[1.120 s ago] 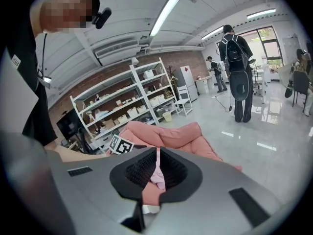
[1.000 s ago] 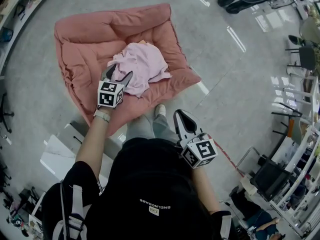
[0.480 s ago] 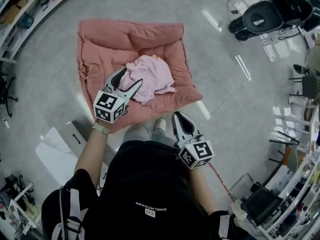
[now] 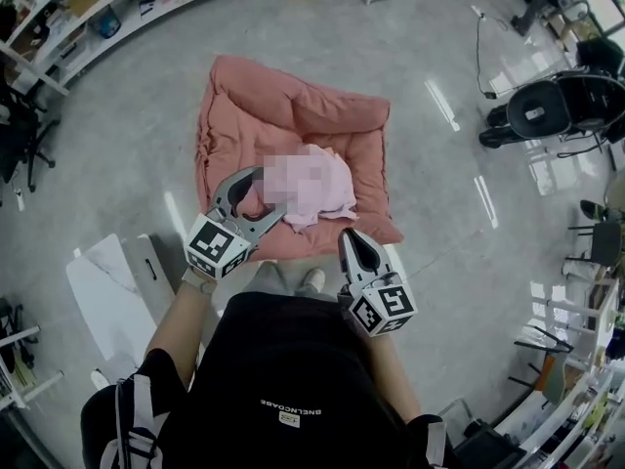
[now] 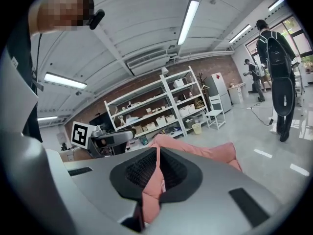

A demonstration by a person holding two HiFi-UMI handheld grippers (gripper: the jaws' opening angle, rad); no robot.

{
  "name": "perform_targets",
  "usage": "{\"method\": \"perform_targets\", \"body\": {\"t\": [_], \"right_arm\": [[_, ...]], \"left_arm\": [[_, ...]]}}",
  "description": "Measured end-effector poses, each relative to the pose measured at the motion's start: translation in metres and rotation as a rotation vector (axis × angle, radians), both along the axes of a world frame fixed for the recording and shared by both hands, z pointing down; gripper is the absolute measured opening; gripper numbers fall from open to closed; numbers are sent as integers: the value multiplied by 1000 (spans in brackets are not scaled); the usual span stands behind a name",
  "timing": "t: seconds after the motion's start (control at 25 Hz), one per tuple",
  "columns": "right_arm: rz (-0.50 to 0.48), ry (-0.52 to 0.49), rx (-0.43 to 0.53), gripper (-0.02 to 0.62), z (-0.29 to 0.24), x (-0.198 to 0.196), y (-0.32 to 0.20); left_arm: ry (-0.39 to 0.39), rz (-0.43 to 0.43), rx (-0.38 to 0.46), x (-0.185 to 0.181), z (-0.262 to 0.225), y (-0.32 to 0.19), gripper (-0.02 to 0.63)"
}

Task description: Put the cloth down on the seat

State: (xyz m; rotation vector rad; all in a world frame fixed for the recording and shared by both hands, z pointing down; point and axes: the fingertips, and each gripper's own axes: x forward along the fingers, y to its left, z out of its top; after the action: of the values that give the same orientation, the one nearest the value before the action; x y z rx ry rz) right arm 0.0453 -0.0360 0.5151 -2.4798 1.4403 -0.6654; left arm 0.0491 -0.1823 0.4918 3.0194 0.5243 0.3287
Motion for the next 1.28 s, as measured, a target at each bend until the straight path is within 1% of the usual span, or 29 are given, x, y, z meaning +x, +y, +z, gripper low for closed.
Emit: {"method": "perform_targets", "body": {"t": [0.12,0.2,0.36,0.56,0.68,0.88,0.96,1.04,1.28], "right_arm": [[-48,14,19,41,-11,-9,-44],[-86,26,29,41,-16,-13,-69],[-166,48,45,41,-25,-22,-97],[-256,76,52,41,-34,-32,-125],[-301,88,55,41,-36,-39,-139],[-379,95,52,41,-35,-57,-160],[-406,99,54,41,-36,-64,-169],[-424,106,59,41,-35,-72,-176],[-462,112,66,41,-43,-87,-189]], "left_arm": [[22,-32,-31,-25,-17,-33,322],[33,-63,-32,-40,-25,-50,322],[34,-114,4,-66,-33,-58,319],[41,-171,-20,-90,-38,-63,316],[54,-225,-27,-101,-41,-70,291],[71,-328,-54,-125,-42,-88,214],[75,-347,-55,-135,-42,-92,182],[81,-363,-52,-144,-40,-97,164],[95,-424,-58,-166,-49,-110,135]]}}
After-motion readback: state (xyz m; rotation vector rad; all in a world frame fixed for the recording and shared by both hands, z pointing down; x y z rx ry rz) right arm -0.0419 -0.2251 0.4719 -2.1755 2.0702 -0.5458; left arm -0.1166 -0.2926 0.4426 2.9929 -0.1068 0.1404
